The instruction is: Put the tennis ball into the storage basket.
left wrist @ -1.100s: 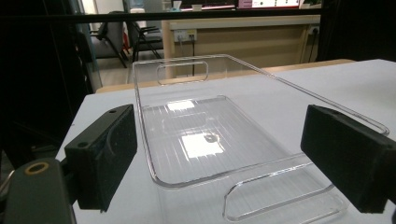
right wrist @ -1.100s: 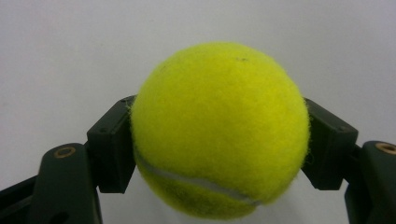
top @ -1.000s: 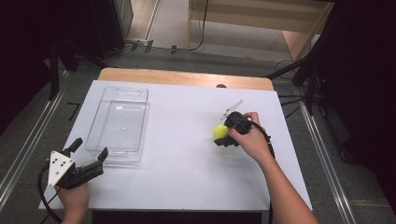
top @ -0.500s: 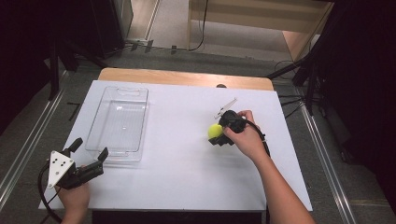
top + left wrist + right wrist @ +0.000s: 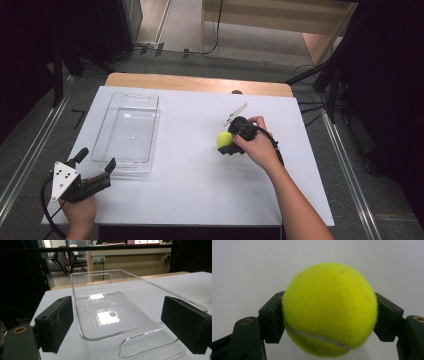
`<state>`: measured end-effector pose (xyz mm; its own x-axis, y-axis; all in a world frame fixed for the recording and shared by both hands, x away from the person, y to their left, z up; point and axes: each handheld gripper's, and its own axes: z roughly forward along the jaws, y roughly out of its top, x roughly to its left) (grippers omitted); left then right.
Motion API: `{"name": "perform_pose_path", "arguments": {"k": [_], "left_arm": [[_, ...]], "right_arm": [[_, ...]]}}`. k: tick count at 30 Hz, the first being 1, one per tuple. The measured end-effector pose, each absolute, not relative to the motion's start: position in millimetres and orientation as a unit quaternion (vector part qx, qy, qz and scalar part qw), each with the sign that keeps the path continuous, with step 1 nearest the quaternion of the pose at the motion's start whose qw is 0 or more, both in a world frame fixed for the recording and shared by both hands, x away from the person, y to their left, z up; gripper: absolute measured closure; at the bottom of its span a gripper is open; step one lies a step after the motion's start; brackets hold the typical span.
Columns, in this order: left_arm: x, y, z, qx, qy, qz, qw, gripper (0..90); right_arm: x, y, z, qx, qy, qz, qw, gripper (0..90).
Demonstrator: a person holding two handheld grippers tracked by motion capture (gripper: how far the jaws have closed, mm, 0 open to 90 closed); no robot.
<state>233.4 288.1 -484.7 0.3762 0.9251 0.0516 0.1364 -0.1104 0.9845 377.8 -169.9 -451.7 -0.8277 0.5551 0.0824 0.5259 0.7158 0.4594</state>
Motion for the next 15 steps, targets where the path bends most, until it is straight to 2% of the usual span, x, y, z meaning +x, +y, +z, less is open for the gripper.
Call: {"name": "perform_pose_path", "arguments": {"k": [15], "left_arm": [[234, 288, -485, 0.643, 0.412, 0.376, 0.524, 11.3]], "right_arm": [[383, -149, -448, 0.276, 0.928, 0.25, 0.024, 23.6]]}}
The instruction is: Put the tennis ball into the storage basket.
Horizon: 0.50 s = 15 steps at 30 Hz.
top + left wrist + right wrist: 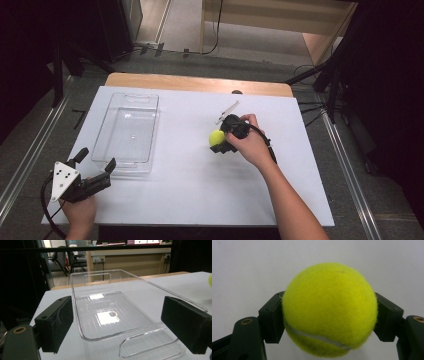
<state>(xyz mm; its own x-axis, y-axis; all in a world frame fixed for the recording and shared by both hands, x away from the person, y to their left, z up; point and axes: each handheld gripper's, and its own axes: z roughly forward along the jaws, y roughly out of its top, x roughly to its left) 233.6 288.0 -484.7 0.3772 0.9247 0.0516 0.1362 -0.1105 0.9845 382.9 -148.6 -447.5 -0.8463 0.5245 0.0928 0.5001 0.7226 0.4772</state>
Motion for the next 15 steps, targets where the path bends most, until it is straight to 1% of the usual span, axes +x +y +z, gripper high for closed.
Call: {"name": "perform_pose_path", "arguments": {"k": [15], "left_arm": [[234, 288, -485, 0.642, 0.412, 0.375, 0.526, 11.3]], "right_arm": [[388, -126, -442, 0.257, 0.932, 0.254, 0.021, 23.6]]}}
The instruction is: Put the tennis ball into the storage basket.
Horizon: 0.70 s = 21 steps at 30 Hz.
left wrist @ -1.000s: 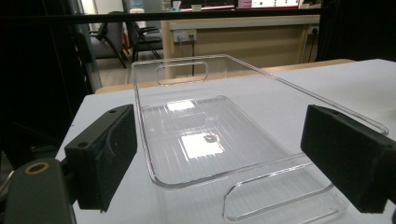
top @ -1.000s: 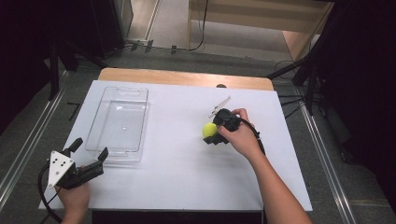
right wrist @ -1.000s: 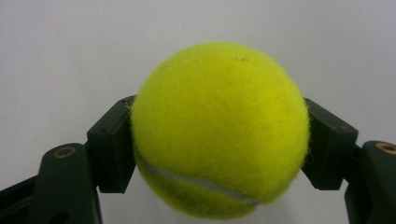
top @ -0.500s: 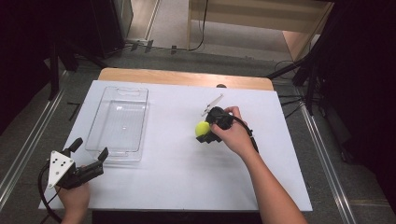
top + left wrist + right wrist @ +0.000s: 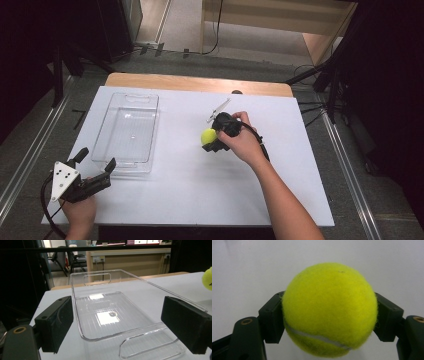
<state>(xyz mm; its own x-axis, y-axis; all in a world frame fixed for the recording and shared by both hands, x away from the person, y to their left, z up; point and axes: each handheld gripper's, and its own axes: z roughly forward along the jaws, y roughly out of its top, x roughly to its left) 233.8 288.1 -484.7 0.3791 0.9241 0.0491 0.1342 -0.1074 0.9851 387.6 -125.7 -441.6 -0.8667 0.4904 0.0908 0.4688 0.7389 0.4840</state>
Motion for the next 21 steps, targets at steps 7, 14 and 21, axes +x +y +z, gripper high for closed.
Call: {"name": "perform_pose_path", "arguments": {"k": [7, 14, 21], "left_arm": [[234, 288, -485, 0.642, 0.413, 0.375, 0.526, 11.3], [234, 288, -485, 0.642, 0.413, 0.375, 0.526, 11.3], [234, 288, -485, 0.641, 0.414, 0.375, 0.527, 11.3]], "right_arm": [[389, -116, -439, 0.25, 0.934, 0.255, 0.018, 23.6], [390, -107, -433, 0.246, 0.935, 0.256, 0.015, 23.6], [392, -96, -430, 0.233, 0.938, 0.257, 0.017, 23.6]]}}
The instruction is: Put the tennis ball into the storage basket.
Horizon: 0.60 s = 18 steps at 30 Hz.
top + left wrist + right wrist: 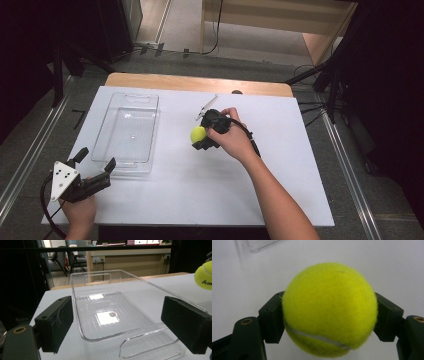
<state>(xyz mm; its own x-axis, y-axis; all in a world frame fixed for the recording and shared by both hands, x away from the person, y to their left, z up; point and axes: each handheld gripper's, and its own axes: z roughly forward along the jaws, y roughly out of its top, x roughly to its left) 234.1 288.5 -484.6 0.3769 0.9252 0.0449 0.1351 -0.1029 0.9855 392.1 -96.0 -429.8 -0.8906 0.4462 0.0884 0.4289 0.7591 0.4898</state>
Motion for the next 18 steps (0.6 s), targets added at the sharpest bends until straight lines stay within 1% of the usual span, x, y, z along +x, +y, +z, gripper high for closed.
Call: {"name": "perform_pose_path", "arguments": {"k": [18], "left_arm": [[234, 289, -484, 0.641, 0.414, 0.373, 0.529, 11.3]], "right_arm": [[396, -69, -421, 0.21, 0.941, 0.265, 0.017, 23.6]]}}
